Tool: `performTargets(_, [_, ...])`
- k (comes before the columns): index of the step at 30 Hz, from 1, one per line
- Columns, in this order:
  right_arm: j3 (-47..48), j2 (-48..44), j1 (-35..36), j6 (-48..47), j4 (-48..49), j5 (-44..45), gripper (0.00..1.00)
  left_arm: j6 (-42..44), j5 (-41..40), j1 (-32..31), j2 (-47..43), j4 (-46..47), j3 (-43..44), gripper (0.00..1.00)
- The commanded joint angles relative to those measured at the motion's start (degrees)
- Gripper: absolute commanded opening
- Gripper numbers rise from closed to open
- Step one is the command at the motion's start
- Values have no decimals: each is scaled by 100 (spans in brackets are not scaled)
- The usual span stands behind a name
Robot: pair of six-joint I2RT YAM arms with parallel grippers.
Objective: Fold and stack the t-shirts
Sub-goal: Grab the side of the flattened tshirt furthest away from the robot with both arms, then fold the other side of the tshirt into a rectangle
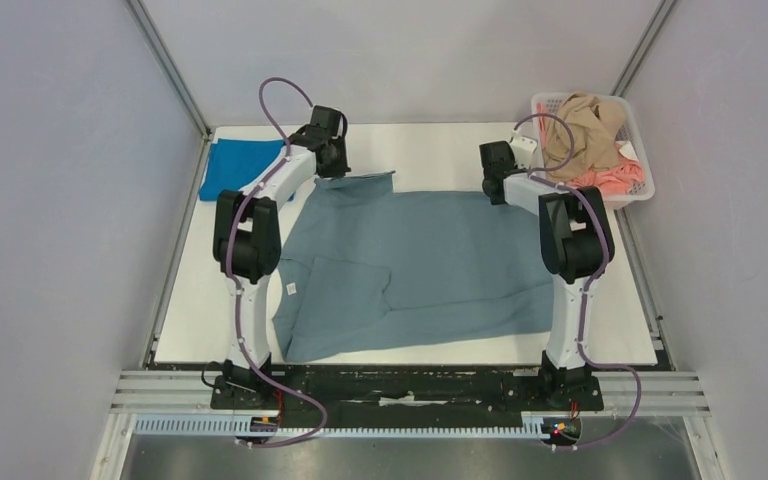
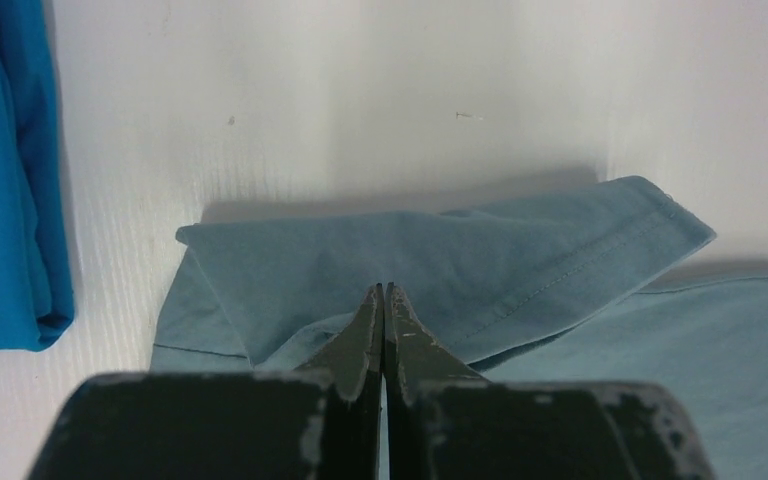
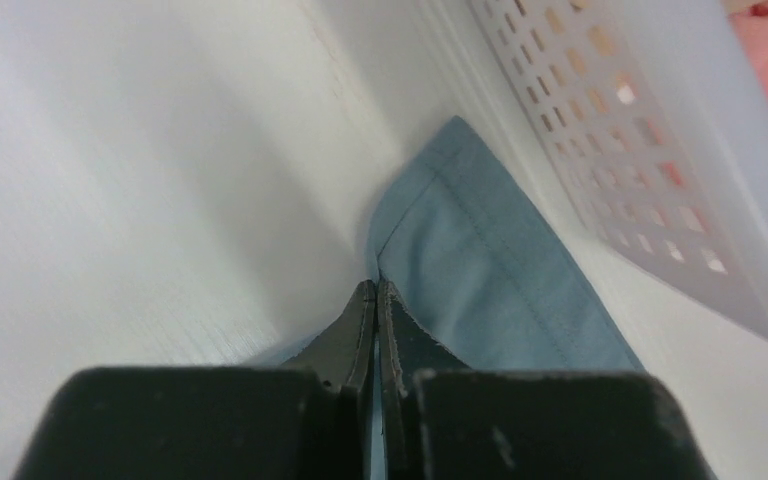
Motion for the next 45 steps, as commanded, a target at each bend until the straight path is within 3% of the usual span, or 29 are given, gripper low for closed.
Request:
performTargets(1, [-545,-828,77,-312,782,187,0,-163,34,8,-636,251,-204,2])
performTargets(13, [-1953,-1972,478,-756,1122,372,0,-246,-125,-189,-2011,745,-1961,2])
performTargets(25, [-3041,-3149,897,-873,1246,876,0,-817,-850,-648,-3921,495,-3698,2])
performTargets(38, [-3633,-4062,937,-1172,989,759,0,-2329,-1851,-1299,-5931,-1087,-4684,2])
performTargets(45, [-3760,-4340,941,-1258,697,568,0,-2715,-1639,-1659,-6646,-1633,-5150,2])
